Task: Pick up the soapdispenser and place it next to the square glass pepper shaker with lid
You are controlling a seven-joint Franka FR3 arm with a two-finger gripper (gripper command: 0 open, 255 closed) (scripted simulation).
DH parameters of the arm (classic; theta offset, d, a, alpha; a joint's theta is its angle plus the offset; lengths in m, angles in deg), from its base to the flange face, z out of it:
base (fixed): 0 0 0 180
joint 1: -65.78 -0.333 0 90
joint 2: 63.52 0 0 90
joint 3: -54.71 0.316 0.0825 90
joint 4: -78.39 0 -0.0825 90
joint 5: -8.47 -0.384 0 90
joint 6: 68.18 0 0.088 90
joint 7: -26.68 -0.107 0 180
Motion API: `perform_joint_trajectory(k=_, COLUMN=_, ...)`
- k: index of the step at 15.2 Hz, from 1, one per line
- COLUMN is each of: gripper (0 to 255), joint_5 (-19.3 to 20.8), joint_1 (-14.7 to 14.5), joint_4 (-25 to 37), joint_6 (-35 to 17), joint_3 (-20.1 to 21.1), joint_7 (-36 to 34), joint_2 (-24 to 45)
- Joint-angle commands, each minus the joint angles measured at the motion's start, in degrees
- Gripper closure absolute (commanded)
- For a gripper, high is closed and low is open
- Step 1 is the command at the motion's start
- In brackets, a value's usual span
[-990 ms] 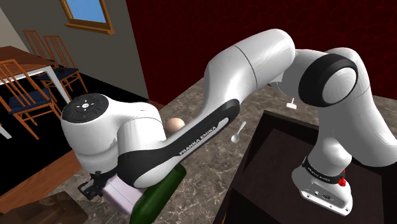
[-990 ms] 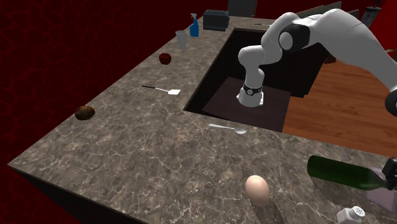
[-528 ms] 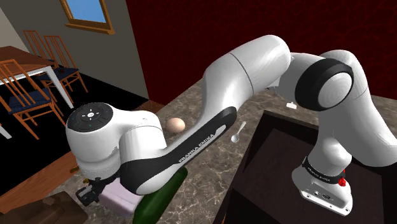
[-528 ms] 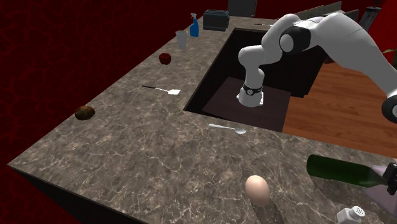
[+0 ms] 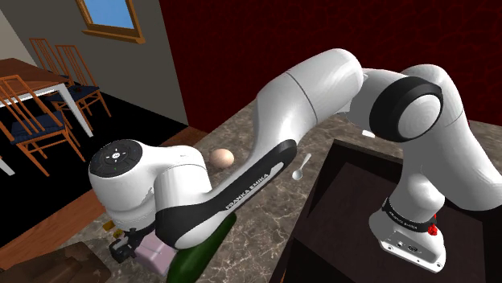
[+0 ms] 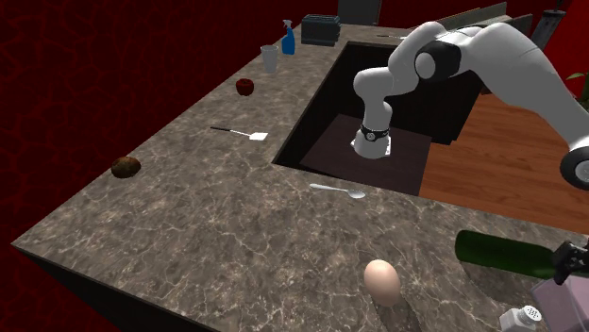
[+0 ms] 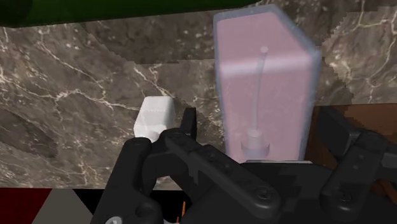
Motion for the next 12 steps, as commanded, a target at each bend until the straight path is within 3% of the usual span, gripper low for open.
perform_joint_trajectory(k=1, gripper=0, joint_5=-0.02, joint_1=-0.13, joint_4=-0.6, joint_6=0.29, joint_3=0.08, joint_7=-0.26, joint_2=-0.62)
perform_joint_trajectory(k=5, gripper=0, joint_5=-1.36, joint_1=0.03, joint_4=-1.2, joint_6=4.33, joint_3=1.17, joint_7=0.33, joint_2=-5.27)
perform_joint_trajectory(k=12, gripper=0, joint_5=-1.36, joint_1=0.03, joint_4=-1.2, joint_6=4.33, joint_3=1.17, joint_7=0.33, joint_2=-5.27)
